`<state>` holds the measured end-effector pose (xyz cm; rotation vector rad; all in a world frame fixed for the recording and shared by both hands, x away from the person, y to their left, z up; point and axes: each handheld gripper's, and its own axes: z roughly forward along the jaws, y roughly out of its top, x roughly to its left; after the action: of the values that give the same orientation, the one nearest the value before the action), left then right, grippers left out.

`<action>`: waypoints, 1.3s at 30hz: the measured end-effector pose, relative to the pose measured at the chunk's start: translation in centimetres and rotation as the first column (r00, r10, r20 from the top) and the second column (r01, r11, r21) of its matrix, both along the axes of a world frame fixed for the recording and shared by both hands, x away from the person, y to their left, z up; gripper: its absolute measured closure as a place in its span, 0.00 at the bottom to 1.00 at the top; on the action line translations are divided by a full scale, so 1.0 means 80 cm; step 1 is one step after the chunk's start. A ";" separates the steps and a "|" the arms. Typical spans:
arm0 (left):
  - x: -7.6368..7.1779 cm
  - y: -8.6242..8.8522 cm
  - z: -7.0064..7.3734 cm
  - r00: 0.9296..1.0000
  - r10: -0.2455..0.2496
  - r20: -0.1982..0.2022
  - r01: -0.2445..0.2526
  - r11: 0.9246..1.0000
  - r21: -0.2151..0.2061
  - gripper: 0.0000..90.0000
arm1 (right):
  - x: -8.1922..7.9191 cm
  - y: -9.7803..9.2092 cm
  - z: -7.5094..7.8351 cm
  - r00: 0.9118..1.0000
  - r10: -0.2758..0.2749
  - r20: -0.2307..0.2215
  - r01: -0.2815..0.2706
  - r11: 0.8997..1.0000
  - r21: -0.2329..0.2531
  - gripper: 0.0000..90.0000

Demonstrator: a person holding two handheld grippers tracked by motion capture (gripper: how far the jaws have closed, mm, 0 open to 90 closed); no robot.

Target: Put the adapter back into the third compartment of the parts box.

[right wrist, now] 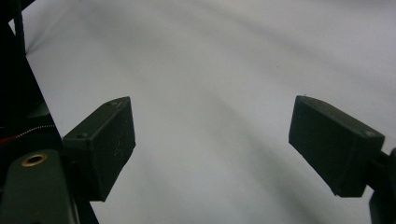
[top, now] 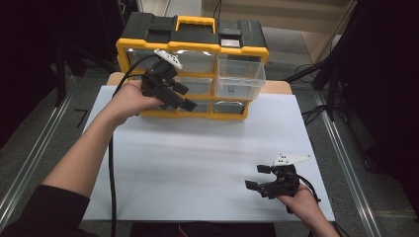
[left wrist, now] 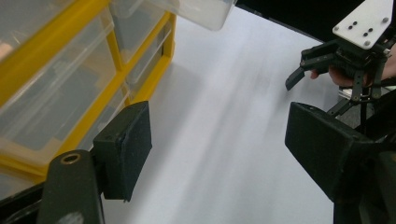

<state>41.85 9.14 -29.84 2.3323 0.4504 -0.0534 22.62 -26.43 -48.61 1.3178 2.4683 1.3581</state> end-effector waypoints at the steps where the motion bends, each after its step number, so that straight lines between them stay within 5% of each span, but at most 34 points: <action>1: 0.000 0.000 0.000 1.000 0.000 0.000 0.000 1.000 0.000 0.27 | 0.000 0.000 0.000 1.000 0.000 0.000 0.000 1.000 0.000 0.14; 6: -0.008 0.002 -0.018 0.999 0.030 0.027 -0.030 0.999 0.018 0.29 | 0.000 -0.002 0.000 1.000 -0.002 0.002 0.002 1.000 -0.002 0.14; 31: -0.048 0.006 -0.113 0.999 0.031 -0.032 -0.032 0.999 -0.003 0.29 | 0.001 0.000 -0.002 1.000 -0.005 -0.007 0.004 1.000 -0.016 0.14; 39: -0.068 0.014 -0.133 0.997 0.076 -0.022 -0.076 0.997 -0.018 0.29 | 0.001 0.001 -0.003 1.000 -0.007 -0.010 0.007 1.000 -0.014 0.14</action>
<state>36.44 10.27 -40.48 2.2960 0.5464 -0.0455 22.73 -26.35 -48.83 1.3323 2.4722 1.3343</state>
